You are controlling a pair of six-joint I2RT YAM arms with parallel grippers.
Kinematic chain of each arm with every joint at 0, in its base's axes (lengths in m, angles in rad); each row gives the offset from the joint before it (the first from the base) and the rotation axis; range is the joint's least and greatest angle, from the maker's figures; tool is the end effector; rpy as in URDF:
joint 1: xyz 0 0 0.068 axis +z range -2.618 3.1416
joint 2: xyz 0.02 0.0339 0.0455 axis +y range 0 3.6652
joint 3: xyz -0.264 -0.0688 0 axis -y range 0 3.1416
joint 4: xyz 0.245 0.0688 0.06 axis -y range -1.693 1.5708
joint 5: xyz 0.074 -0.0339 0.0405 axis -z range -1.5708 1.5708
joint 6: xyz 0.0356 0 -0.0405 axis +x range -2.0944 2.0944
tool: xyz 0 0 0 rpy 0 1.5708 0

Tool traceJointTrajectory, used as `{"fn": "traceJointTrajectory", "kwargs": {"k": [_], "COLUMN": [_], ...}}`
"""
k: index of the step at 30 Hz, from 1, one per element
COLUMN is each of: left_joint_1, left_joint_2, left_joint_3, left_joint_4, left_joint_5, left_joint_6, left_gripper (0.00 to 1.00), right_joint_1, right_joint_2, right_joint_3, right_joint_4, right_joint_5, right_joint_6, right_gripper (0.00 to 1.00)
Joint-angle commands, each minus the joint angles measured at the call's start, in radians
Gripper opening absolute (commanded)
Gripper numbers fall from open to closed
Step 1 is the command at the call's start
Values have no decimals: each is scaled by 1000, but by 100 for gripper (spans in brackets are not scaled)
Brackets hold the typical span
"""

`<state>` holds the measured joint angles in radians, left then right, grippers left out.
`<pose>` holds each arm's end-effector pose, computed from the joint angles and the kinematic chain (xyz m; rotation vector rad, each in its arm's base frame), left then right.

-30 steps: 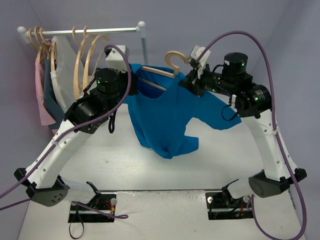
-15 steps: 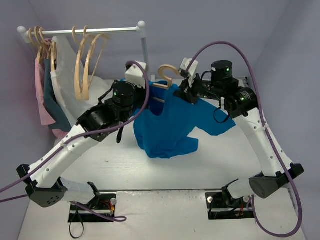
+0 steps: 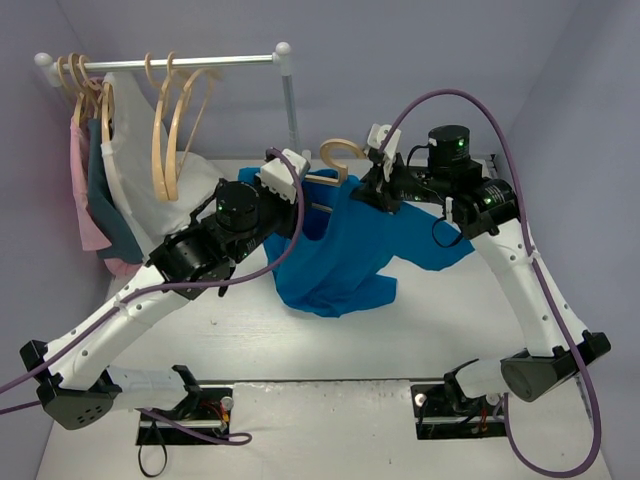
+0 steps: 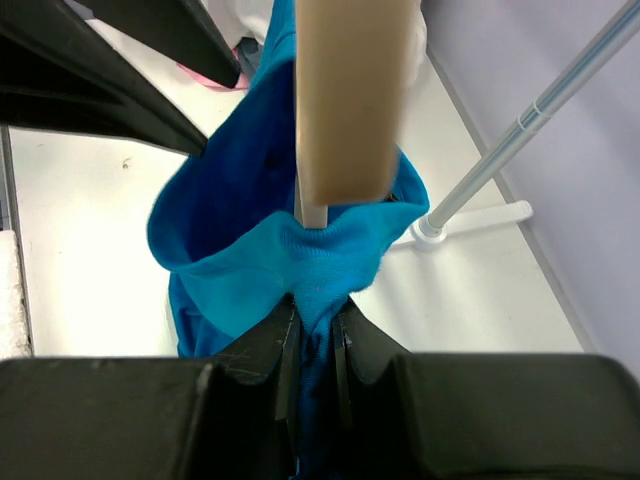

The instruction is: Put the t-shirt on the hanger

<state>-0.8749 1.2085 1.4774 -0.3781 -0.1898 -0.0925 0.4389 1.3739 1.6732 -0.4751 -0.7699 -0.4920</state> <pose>0.1686 -0.1914 0.4714 0.5153 1.6305 -0.5667 0.2455 0.1426 0.4846 -1.2374 1.2193 0.6296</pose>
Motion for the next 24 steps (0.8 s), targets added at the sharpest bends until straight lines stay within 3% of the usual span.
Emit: {"fn": "traceJointTrajectory", "kwargs": {"k": [1, 3, 7, 11, 13, 14, 18, 24], "left_joint_1": [4, 10, 77, 258, 295, 356, 490, 537], "left_joint_2": [-8, -3, -1, 42, 68, 109, 180, 236], "left_joint_3": [73, 108, 207, 366, 414, 487, 553, 536], "left_joint_4": [79, 54, -39, -254, -315, -419, -548, -624], "left_joint_5": [72, 98, 166, 453, 574, 664, 982, 1119], "left_joint_6": [139, 200, 342, 451, 507, 551, 626, 724], "left_gripper": [37, 43, 44, 44, 44, 45, 45, 48], "right_joint_1": [-5, -5, -17, -25, -25, -25, -25, -25], "right_joint_2": [-16, -16, -25, -33, -34, -35, -50, -63], "right_joint_3": [67, 68, 48, -1, -22, -37, -68, -94], "right_joint_4": [114, 113, 113, 114, 115, 115, 112, 112], "right_joint_5": [-63, -66, -89, -107, -122, -134, -143, -179], "right_joint_6": [-22, -30, -46, -50, -50, -54, -71, -83], "right_gripper": [0, 0, 0, 0, 0, 0, 0, 0]}}
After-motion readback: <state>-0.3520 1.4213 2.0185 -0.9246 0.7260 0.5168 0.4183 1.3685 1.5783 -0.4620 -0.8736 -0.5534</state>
